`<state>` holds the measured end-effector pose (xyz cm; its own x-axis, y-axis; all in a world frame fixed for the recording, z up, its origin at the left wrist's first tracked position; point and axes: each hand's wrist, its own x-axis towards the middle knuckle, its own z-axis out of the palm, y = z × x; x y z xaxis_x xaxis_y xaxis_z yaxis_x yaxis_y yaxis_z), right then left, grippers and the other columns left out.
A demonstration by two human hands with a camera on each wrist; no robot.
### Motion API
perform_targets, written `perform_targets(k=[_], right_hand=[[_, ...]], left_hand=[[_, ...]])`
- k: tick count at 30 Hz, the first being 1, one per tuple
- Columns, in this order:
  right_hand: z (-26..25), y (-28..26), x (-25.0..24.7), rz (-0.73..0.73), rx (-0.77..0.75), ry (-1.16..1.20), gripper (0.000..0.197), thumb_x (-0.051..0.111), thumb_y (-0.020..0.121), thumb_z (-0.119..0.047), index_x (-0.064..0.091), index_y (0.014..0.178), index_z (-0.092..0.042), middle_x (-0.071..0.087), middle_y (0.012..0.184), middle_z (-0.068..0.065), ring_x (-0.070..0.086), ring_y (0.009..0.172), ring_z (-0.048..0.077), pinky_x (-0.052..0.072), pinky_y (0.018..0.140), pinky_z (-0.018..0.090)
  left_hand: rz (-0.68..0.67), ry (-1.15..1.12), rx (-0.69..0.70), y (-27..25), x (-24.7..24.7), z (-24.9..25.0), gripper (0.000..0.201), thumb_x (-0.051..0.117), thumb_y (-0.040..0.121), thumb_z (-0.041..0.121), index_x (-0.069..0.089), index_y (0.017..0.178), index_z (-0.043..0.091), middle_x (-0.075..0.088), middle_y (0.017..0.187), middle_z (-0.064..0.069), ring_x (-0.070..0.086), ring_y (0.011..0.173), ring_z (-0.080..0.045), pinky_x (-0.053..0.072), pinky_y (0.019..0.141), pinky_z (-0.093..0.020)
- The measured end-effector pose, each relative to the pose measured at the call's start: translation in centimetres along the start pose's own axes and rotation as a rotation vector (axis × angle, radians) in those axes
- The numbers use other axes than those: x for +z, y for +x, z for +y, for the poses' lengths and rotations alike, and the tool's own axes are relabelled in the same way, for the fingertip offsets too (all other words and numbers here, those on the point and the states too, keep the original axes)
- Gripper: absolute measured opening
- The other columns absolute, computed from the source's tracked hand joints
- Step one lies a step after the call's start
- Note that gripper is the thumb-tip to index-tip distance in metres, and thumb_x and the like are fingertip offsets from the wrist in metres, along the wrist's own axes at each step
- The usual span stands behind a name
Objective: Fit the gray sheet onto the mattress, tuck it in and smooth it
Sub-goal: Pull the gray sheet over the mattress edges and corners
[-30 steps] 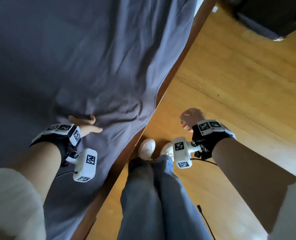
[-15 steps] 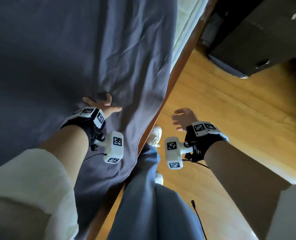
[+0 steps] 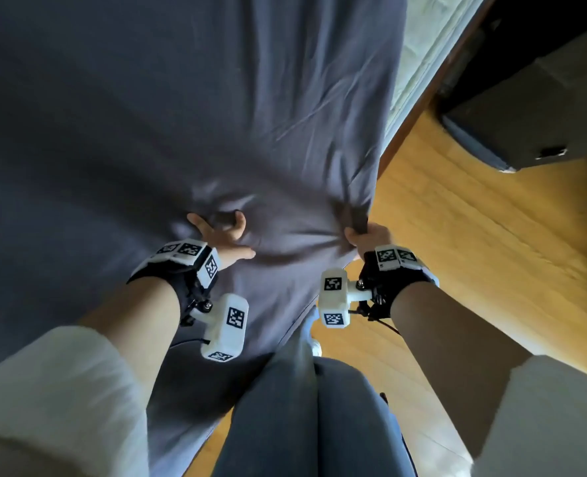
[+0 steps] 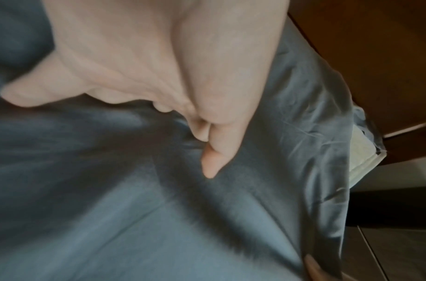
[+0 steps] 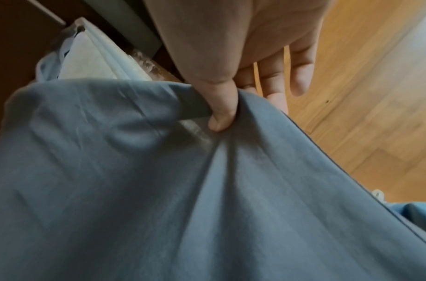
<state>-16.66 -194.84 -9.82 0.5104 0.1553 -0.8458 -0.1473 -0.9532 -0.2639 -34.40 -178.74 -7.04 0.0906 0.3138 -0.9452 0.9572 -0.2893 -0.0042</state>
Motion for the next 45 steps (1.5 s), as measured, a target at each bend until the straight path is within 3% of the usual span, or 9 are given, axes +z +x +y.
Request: perform_targets(k=[5,10,15,20,26,30,34,37,45], right_hand=[[0.1,0.0,-2.2,-0.072,0.203,0.065,0.04,0.047,0.094,-0.012,0.046,0.132,0.0,0.051,0.133,0.02,0.054,0.115,0.031,0.049,0.083,0.033],[-3.2,2.6,-7.7,0.001,0.112,0.138,0.029,0.056,0.088,-0.005,0.053,0.116,-0.004,0.056,0.125,0.024,0.049,0.087,0.023,0.045,0.067,0.03],[-11.6,6.3,-12.9,0.093,-0.095,0.146,0.022,0.061,0.083,-0.007,0.047,0.098,-0.014,0.06,0.085,0.009,0.058,0.058,0.013,0.039,0.046,0.02],[-19.3,11.3,-16.6,0.0,-0.149,0.066,0.028,0.063,0.079,-0.017,0.048,0.102,-0.019,0.062,0.097,0.009,0.059,0.084,0.025,0.049,0.074,0.037],[-25.5,14.7,-19.7,-0.172,-0.33,0.051,0.033,0.059,0.09,-0.017,0.059,0.117,0.001,0.063,0.086,0.008,0.057,0.067,0.017,0.044,0.057,0.02],[-27.9,14.5,-20.2,-0.206,-0.43,0.002,0.027,0.062,0.087,-0.013,0.064,0.11,0.0,0.061,0.091,0.009,0.057,0.081,0.021,0.047,0.061,0.023],[-29.7,13.5,-20.1,-0.325,-0.516,0.08,0.024,0.063,0.086,-0.006,0.065,0.108,0.002,0.062,0.088,0.001,0.057,0.08,0.012,0.044,0.066,0.009],[-31.0,12.5,-19.5,-0.39,-0.649,0.043,0.024,0.059,0.088,-0.003,0.064,0.109,0.007,0.056,0.101,0.006,0.052,0.093,0.012,0.04,0.089,0.019],[-30.1,13.6,-19.5,-0.319,-0.467,0.044,0.035,0.056,0.089,-0.005,0.053,0.124,-0.005,0.061,0.118,0.011,0.055,0.097,0.013,0.044,0.072,0.014]], left_hand=[[-0.073,-0.077,0.02,-1.4,-1.8,-0.9,0.07,0.055,0.09,0.036,0.015,0.148,0.036,-0.019,0.15,-0.032,0.028,0.136,-0.047,0.027,0.114,-0.029],[-0.043,-0.284,0.096,-0.9,-7.6,3.0,0.029,0.05,0.094,0.01,0.07,0.112,0.02,0.053,0.133,-0.015,0.046,0.127,-0.019,0.036,0.101,-0.022],[0.187,-0.378,0.143,0.4,-13.4,9.4,0.044,0.048,0.094,0.015,0.046,0.138,0.019,0.044,0.146,-0.008,0.046,0.13,-0.026,0.036,0.104,-0.029],[0.196,-0.453,0.105,3.1,-16.1,12.9,0.049,0.05,0.094,0.016,0.039,0.142,0.013,0.033,0.152,-0.005,0.034,0.139,-0.021,0.023,0.111,-0.024],[0.105,-0.564,-0.059,5.1,-17.9,17.7,0.061,0.057,0.089,0.034,0.037,0.143,0.013,0.034,0.151,-0.008,0.03,0.14,-0.027,0.023,0.117,-0.036],[0.213,-0.669,-0.057,4.9,-19.6,21.2,0.091,0.062,0.041,0.067,0.058,0.125,0.032,0.042,0.145,-0.013,0.039,0.133,-0.035,0.03,0.113,-0.04],[0.227,-0.718,0.15,3.4,-21.3,25.0,0.047,0.076,0.065,0.052,0.065,0.104,0.028,0.028,0.153,-0.012,0.023,0.143,-0.023,0.022,0.118,-0.033],[0.305,-0.707,0.17,3.8,-21.9,26.2,0.064,0.074,0.068,0.05,0.054,0.119,0.016,0.055,0.132,-0.004,0.048,0.127,-0.023,0.04,0.103,-0.033],[0.326,-0.956,0.008,5.9,-24.4,19.2,0.026,0.061,0.088,0.03,0.06,0.072,0.01,0.061,0.081,-0.022,0.059,0.07,-0.029,0.049,0.069,-0.035]])
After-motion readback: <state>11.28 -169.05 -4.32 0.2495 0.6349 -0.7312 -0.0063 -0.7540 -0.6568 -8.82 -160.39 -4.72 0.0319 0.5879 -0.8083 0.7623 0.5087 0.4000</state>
